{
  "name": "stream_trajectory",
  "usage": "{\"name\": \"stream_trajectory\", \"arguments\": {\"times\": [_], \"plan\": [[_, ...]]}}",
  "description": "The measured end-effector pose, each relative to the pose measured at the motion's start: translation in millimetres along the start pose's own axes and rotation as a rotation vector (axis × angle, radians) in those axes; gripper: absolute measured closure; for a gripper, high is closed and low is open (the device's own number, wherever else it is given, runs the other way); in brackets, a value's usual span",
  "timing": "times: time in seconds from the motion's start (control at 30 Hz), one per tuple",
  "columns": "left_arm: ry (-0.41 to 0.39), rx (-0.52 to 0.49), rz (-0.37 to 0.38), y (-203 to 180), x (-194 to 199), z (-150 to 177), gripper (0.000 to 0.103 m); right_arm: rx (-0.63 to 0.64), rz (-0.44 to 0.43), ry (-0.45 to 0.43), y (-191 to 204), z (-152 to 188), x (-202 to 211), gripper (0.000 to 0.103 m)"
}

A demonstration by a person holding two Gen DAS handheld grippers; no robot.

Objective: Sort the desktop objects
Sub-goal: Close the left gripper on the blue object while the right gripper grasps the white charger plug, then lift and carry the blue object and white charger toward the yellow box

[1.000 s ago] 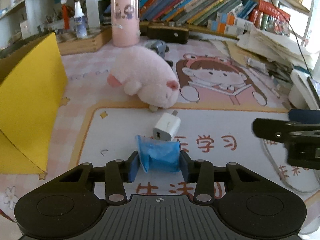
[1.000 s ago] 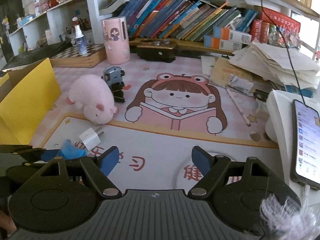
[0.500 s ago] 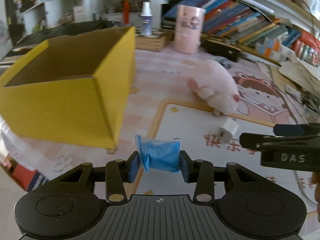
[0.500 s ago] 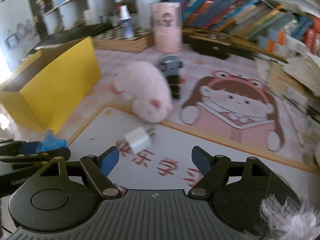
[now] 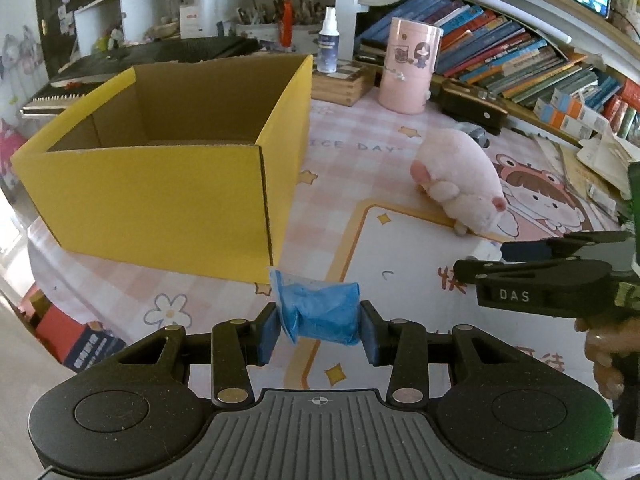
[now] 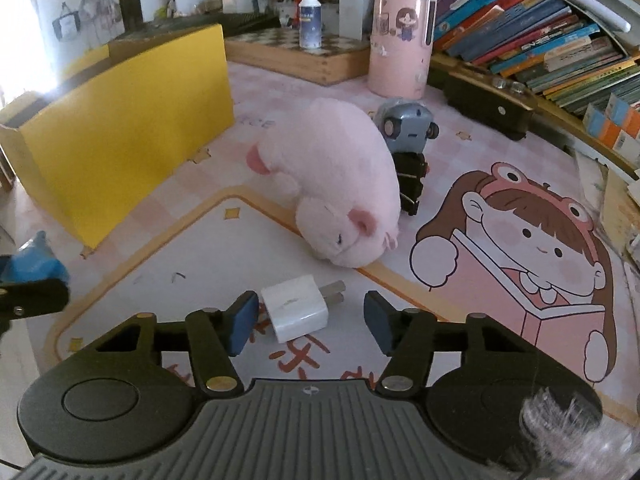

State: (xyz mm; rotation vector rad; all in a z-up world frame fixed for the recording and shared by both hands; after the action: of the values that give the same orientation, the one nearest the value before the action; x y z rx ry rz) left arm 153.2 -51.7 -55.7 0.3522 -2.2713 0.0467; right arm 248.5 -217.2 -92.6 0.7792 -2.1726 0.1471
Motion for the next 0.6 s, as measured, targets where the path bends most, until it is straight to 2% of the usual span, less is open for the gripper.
{"name": "stream_trajectory", "arguments": {"times": [0.13,0.37,0.6], "plan": [[0.003,0.001,0.004,0,1,1,0.063,0.023,-0.016,-0.004,1,1,-1,0.061],[-0.011,0.000,0.022,-1,6,1,0.063,-0.029,-0.026,-0.016,2,2,9,0.061],[-0.040,0.007,0.053,3,13,1,0.063,-0.144,-0.024,-0.028,15,0,33,0.061]]}}
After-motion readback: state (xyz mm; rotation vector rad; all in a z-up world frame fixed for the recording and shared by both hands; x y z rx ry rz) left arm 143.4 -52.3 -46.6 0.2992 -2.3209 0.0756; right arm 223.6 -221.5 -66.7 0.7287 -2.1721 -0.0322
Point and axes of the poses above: each gripper's, at about its wrist camera, not at the fingertips, and x roughly against the way its jaws point, y to its left, z to its underside, the point moved 3 cm from there along -x, roughly the way its jaws point, and after that the axes turned 10 degrees about -z, right-handed, at the moved point
